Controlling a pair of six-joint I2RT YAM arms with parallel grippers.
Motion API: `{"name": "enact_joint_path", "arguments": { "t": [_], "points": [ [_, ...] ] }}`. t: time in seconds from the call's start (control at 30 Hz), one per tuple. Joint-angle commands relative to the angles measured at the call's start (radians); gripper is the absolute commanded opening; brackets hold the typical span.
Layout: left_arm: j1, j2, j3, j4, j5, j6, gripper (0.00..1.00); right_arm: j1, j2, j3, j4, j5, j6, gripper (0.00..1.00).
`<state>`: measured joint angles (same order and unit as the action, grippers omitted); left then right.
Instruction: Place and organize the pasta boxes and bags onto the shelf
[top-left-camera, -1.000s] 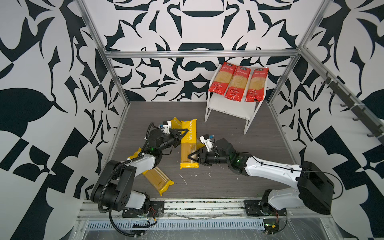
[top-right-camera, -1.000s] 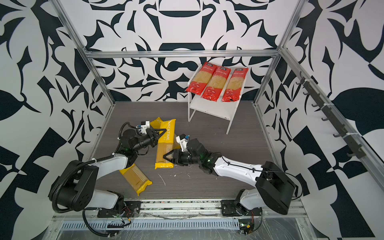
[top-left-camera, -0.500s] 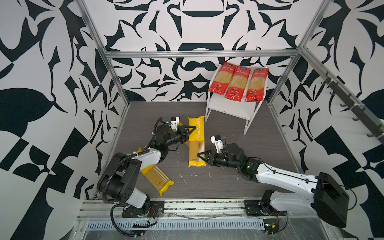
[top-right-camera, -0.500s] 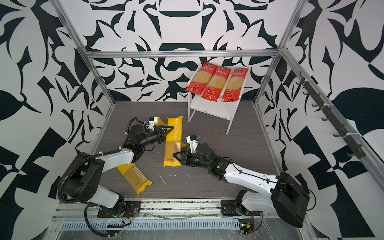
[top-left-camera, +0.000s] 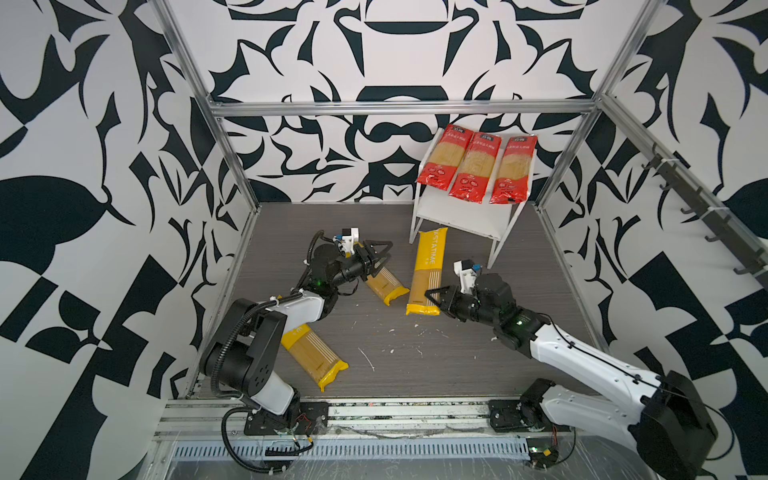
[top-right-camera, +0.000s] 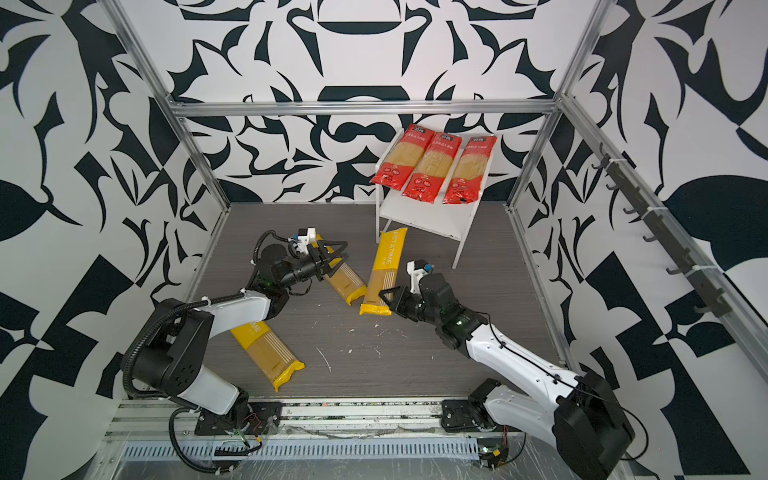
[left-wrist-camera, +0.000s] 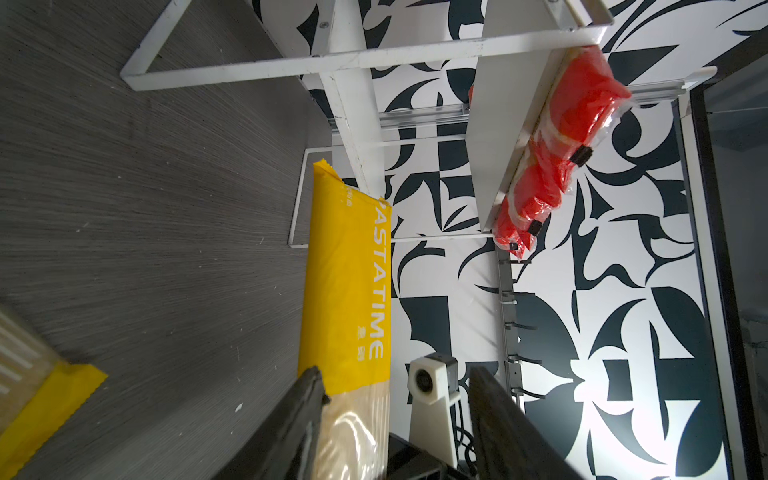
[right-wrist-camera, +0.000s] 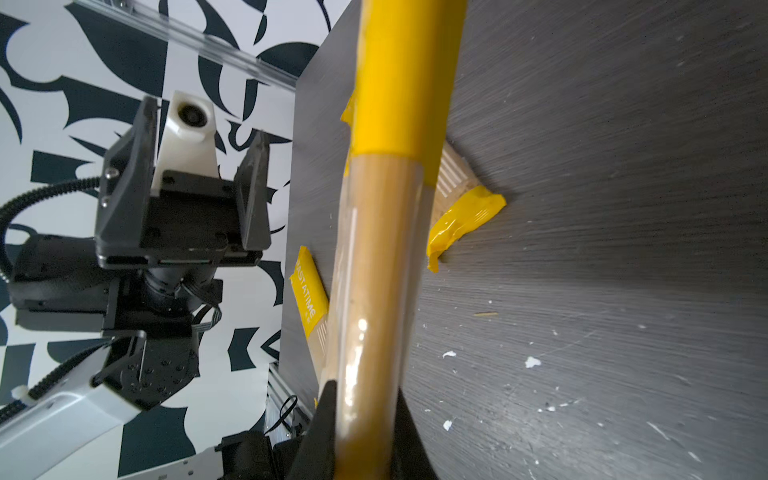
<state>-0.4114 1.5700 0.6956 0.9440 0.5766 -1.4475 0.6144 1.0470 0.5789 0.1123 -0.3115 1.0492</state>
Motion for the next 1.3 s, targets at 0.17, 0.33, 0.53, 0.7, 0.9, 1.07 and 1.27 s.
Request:
{"name": "enact_joint_path", "arguments": {
  "t": [0.17,0.33,0.53,0.7,0.9,1.07,1.27],
  "points": [
    [0.017,0.004,-0.059,0.059,0.009,-0.009,0.61,-0.081,-0.073,0.070,0.161,-0.078,-0.090,0.00],
    [0.031,-0.012,-0.096,0.060,0.012,-0.006,0.61,-0.119,-0.059,0.104,0.195,-0.108,-0.100,0.00],
    [0.040,-0.020,-0.113,0.052,0.017,0.001,0.61,-0.153,-0.008,0.148,0.264,-0.144,-0.101,0.00],
    [0.040,-0.022,-0.113,0.043,0.019,0.010,0.61,-0.172,0.020,0.162,0.317,-0.153,-0.103,0.00],
    [0.040,-0.016,-0.110,0.039,0.023,0.013,0.61,-0.202,0.068,0.187,0.370,-0.158,-0.127,0.00],
    [0.040,-0.003,-0.105,0.030,0.029,0.019,0.61,-0.273,0.198,0.222,0.490,-0.174,-0.114,0.00],
    [0.039,0.020,-0.092,0.017,0.023,0.031,0.67,-0.322,0.384,0.322,0.583,-0.182,-0.131,0.00]
  ]
}}
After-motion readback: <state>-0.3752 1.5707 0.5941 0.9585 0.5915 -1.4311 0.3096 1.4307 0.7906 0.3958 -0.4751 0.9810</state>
